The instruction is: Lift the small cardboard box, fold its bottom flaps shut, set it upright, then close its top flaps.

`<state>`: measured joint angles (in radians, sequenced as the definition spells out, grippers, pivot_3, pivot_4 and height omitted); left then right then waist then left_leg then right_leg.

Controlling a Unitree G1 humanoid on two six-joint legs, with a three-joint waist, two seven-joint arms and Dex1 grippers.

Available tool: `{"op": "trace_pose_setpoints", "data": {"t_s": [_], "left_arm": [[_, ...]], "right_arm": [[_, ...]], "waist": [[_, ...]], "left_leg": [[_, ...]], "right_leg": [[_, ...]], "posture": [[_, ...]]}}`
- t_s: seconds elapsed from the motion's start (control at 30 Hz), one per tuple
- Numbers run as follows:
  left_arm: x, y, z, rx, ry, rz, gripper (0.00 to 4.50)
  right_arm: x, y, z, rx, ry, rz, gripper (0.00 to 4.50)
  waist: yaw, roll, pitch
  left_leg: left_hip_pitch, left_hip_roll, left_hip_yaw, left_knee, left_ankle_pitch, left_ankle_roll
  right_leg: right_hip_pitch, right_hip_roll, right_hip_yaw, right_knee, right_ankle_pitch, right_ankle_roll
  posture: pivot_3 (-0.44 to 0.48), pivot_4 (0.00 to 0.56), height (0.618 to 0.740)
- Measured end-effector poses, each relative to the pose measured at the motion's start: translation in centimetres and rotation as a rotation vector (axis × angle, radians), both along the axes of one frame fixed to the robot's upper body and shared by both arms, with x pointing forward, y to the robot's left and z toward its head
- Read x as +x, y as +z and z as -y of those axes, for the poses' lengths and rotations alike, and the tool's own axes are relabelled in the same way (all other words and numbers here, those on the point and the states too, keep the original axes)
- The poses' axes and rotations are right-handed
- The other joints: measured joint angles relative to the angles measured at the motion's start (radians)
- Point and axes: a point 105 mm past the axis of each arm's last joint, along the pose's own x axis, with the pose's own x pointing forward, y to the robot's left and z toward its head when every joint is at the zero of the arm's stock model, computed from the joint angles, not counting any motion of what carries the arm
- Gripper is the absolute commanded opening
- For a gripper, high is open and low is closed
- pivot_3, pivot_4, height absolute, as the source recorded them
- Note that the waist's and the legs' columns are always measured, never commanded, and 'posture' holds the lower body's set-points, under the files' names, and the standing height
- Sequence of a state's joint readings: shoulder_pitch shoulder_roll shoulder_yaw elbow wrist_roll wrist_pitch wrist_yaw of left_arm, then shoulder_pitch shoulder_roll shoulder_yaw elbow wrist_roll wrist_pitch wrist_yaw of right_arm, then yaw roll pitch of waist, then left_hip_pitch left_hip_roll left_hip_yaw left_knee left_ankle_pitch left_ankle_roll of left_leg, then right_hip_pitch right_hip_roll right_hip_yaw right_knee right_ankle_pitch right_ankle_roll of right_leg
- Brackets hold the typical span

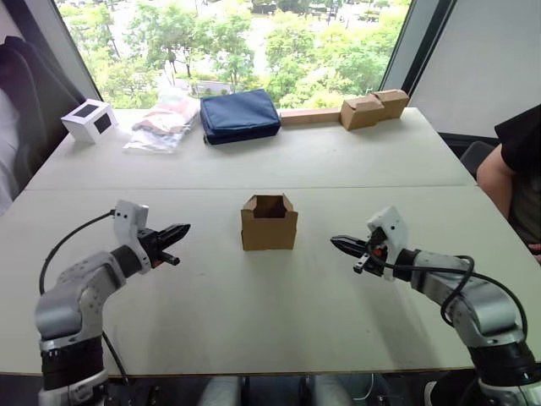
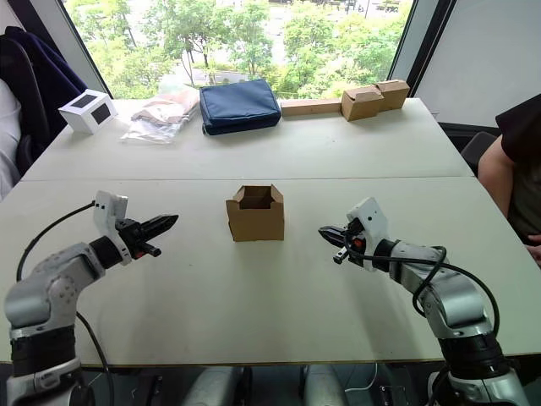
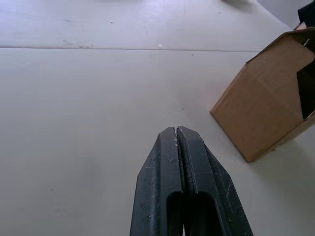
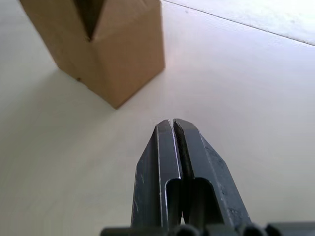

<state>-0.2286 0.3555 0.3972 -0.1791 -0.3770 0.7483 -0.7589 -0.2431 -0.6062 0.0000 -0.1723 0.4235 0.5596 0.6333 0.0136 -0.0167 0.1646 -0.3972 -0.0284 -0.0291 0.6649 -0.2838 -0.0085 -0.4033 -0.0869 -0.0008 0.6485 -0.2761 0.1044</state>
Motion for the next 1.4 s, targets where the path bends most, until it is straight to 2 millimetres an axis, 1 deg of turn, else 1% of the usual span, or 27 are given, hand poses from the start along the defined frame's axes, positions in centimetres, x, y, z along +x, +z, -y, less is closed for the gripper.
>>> {"op": "trace_pose_setpoints", "data": {"t_s": [0.1,0.17,0.23,0.3,0.4,0.57,0.63,0.7,0.87,1.07,1.27,1.4], "left_arm": [[0.2,-1.1,2.0,-0.023,-0.036,0.016,0.01],[0.4,-2.1,3.6,-0.018,-0.071,0.007,0.01],[0.7,-3.0,5.2,0.003,-0.105,0.003,0.01],[1.1,-3.2,5.9,0.020,-0.116,0.011,0.01],[1.5,-3.1,5.8,0.054,-0.115,0.035,0.01],[1.5,-3.5,6.8,0.080,-0.150,0.031,0.01],[1.6,-3.5,7.0,0.096,-0.161,0.033,0.01],[1.5,-3.5,7.4,0.108,-0.177,0.031,0.01],[1.0,-4.0,7.3,0.122,-0.183,0.012,0.01],[-0.2,-4.1,7.3,0.118,-0.198,-0.011,0.01],[-1.4,-3.8,7.5,0.119,-0.214,-0.025,0.01],[-2.5,-4.2,7.5,0.104,-0.222,-0.062,0.01]], "right_arm": [[0.9,-0.1,-0.5,-0.016,-0.016,0.036,0.00],[1.4,-0.6,-1.0,-0.020,-0.013,0.040,0.00],[1.5,-1.3,-2.4,-0.018,0.016,0.030,0.00],[1.5,-1.8,-3.4,-0.017,0.042,0.029,0.00],[1.6,-2.0,-4.6,-0.009,0.064,0.037,0.00],[1.7,-2.6,-6.9,0.005,0.116,0.033,0.00],[1.8,-2.6,-7.3,0.008,0.126,0.036,0.00],[1.8,-2.8,-7.4,-0.003,0.137,0.038,0.00],[1.4,-3.1,-7.5,-0.002,0.166,0.017,0.00],[-0.1,-3.8,-7.4,-0.005,0.189,-0.020,0.00],[-1.3,-3.5,-7.1,-0.018,0.204,-0.033,0.00],[-1.9,-3.5,-7.0,-0.017,0.211,-0.050,0.00]], "waist": [[-0.003,0.000,0.000],[-0.003,0.000,0.000],[-0.004,0.000,0.000],[-0.004,0.000,0.000],[-0.006,0.001,0.000],[-0.008,0.001,0.000],[-0.006,0.001,0.000],[-0.005,0.001,0.000],[-0.010,0.001,0.000],[-0.009,0.001,0.000],[-0.009,0.001,0.000],[-0.009,0.001,0.000]], "left_leg": [[0.000,0.000,0.000,-0.001,0.000,0.000],[0.001,0.000,0.000,-0.001,0.000,0.000],[0.001,0.000,0.001,-0.001,0.000,0.000],[0.001,0.000,0.001,-0.001,0.000,0.000],[0.001,0.000,0.001,-0.001,0.000,0.000],[0.001,0.000,0.000,-0.001,0.000,0.000],[0.001,0.000,0.000,-0.001,0.000,0.000],[0.001,0.000,0.000,-0.001,0.000,0.000],[0.001,0.000,0.000,-0.002,0.000,0.000],[0.001,0.000,0.000,-0.002,0.000,0.000],[0.001,0.000,0.000,-0.002,0.000,0.000],[0.001,0.000,0.000,-0.003,0.000,0.000]], "right_leg": [[0.000,0.000,0.000,0.000,0.000,0.000],[0.000,0.000,0.000,0.000,0.000,0.000],[0.000,0.001,-0.001,0.000,0.000,0.000],[0.000,0.003,-0.001,0.001,0.000,0.000],[0.000,0.004,-0.001,0.001,0.000,0.000],[0.000,0.004,-0.001,0.001,0.000,0.000],[0.000,0.004,-0.001,0.001,0.000,0.000],[0.000,0.004,-0.001,0.001,0.000,0.000],[0.000,0.004,-0.001,0.001,0.000,0.000],[0.000,0.003,-0.001,0.000,0.000,0.000],[0.000,0.001,-0.001,0.000,0.000,0.000],[0.000,0.001,0.000,0.000,0.000,0.000]], "posture": [[0.000,0.150,0.737],[0.000,0.150,0.737],[0.000,0.150,0.737],[0.000,0.150,0.737],[0.000,0.150,0.737],[0.000,0.150,0.737],[0.000,0.150,0.737],[0.000,0.150,0.737],[0.000,0.150,0.737],[0.000,0.150,0.737],[0.000,0.150,0.737],[0.000,0.150,0.737]]}}
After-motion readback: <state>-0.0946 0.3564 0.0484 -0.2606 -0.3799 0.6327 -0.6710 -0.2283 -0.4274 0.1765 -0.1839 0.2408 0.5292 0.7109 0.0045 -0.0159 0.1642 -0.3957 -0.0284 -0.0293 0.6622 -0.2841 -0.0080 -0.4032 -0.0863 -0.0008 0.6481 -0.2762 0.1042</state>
